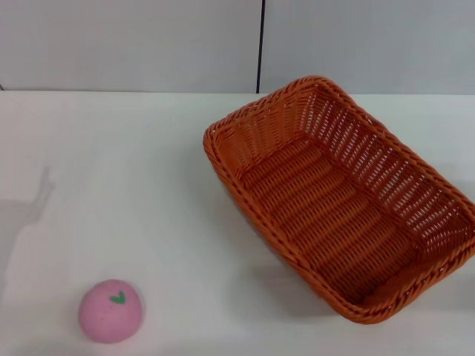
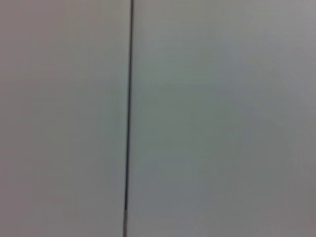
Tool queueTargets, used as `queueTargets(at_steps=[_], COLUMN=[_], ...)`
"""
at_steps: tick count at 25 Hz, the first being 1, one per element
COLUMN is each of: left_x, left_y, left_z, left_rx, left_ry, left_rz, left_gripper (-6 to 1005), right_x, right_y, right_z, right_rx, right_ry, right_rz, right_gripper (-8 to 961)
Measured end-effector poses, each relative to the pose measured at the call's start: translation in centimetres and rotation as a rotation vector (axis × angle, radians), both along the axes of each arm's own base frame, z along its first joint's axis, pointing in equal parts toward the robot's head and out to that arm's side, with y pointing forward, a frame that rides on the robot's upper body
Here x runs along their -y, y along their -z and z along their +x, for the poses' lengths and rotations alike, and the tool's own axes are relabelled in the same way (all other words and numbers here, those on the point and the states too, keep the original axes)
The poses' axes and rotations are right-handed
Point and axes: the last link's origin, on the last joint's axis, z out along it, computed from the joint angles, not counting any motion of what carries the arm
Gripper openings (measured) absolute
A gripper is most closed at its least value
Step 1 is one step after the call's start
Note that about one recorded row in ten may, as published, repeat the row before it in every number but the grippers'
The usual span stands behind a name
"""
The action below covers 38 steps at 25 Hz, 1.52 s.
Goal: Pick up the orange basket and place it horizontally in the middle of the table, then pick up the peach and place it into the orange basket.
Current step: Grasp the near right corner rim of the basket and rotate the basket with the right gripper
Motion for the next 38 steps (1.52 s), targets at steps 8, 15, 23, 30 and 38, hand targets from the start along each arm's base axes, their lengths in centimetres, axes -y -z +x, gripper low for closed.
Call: queueTargets(at_steps=[8, 15, 23, 30, 38], left_x=[1.5, 1.4, -0.1, -0.8, 0.2], left_y=[-0.1, -0.1, -0.3, -0.1, 0.2], left_z=[-1.5, -2.1, -1.5, -1.1, -1.3], left_rx=[-0.016, -0.020, 0.003, 0.042, 0.085], left_ry=[-0.065, -0.095, -0.067, -0.049, -0.051], left_rz=[-0.017, -0.035, -0.031, -0.049, -0.071], left_gripper=[829, 829, 829, 829, 828], right_x=[0.1, 0.4, -3.3, -6.2, -8.8], right_y=[0.0, -1.8, -8.4, -11.2, -9.3], right_z=[-0.1, -1.1, -3.1, -7.1, -9.6], right_rx=[-0.047, -0.103, -0.207, -0.139, 0.000], right_ry=[-0.007, -0.148, -0.110, 0.145, 0.378], right_rz=[0.006, -0.058, -0.572, -0.985, -1.298], right_gripper=[590, 788, 803, 798, 788])
